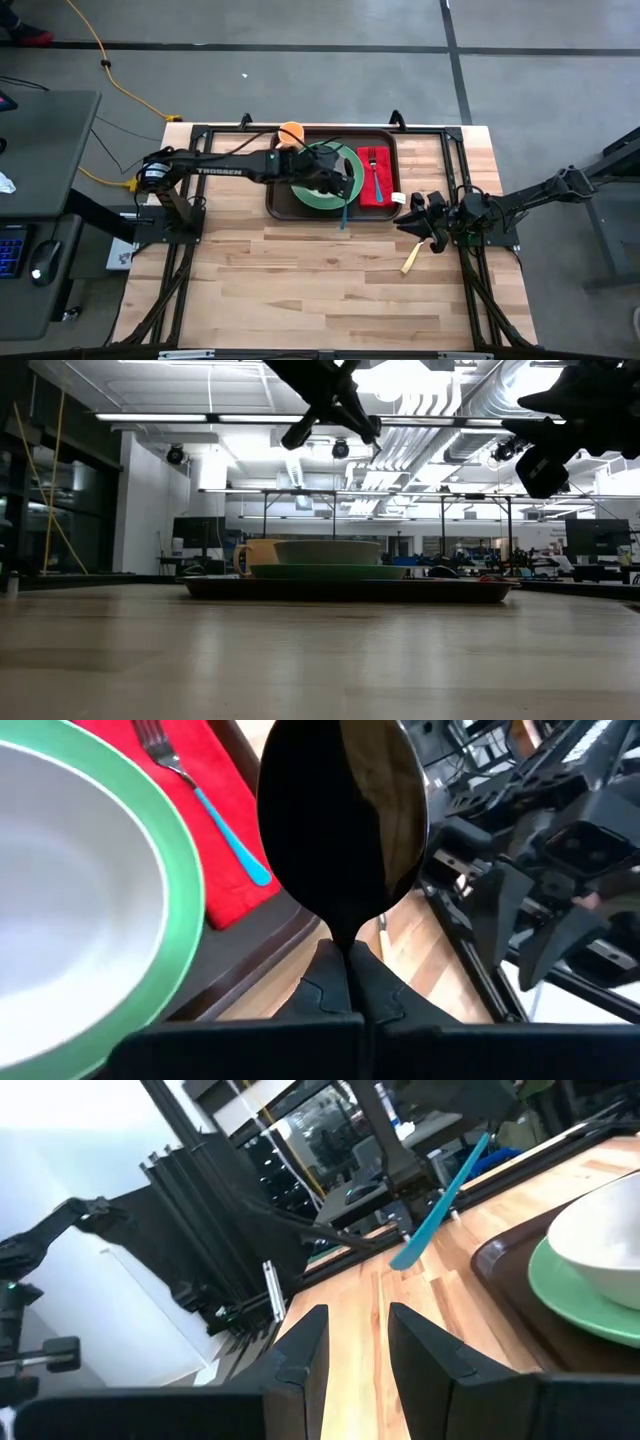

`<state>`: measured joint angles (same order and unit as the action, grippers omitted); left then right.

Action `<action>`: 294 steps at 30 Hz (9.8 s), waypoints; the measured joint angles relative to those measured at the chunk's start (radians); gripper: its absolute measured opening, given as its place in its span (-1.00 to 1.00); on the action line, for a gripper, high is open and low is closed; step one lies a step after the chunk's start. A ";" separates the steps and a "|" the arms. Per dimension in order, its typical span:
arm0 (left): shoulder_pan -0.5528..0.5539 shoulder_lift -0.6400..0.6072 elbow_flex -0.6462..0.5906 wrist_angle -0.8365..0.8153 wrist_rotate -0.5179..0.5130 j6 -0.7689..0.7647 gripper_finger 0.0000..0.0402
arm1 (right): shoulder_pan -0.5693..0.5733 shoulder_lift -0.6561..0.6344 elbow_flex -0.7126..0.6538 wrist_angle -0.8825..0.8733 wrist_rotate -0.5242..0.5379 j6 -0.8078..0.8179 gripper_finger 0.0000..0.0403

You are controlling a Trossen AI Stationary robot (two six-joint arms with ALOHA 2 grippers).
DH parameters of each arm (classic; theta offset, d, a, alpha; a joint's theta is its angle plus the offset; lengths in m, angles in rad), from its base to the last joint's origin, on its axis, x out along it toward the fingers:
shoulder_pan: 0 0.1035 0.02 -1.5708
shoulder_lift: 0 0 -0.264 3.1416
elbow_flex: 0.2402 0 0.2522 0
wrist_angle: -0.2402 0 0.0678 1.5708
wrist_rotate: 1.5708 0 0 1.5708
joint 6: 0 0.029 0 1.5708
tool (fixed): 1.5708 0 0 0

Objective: Set up tray
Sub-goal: Put the blue spoon on the red table napkin to right of the green plate

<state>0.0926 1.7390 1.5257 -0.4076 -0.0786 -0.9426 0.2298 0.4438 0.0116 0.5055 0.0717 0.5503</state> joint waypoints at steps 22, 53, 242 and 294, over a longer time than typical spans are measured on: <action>0.000 0.020 0.000 0.061 -0.044 0.004 -0.95 | 0.000 0.004 0.000 0.079 0.184 0.003 -0.58; 0.014 0.072 0.000 0.121 -0.017 0.001 -0.95 | -0.055 0.391 0.336 -0.283 0.205 0.102 -0.58; 0.069 -0.092 0.000 -0.348 -0.288 0.292 -0.54 | -0.674 0.693 0.563 -0.333 -0.161 0.212 -1.00; 0.754 -0.128 -0.044 -0.732 -0.269 0.913 -0.54 | -0.379 1.017 0.563 -0.346 0.569 0.879 -1.00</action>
<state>0.8470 1.6108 1.4821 -1.1395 -0.3472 -0.0299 -0.1491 1.4605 0.5747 0.1598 0.6411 1.4293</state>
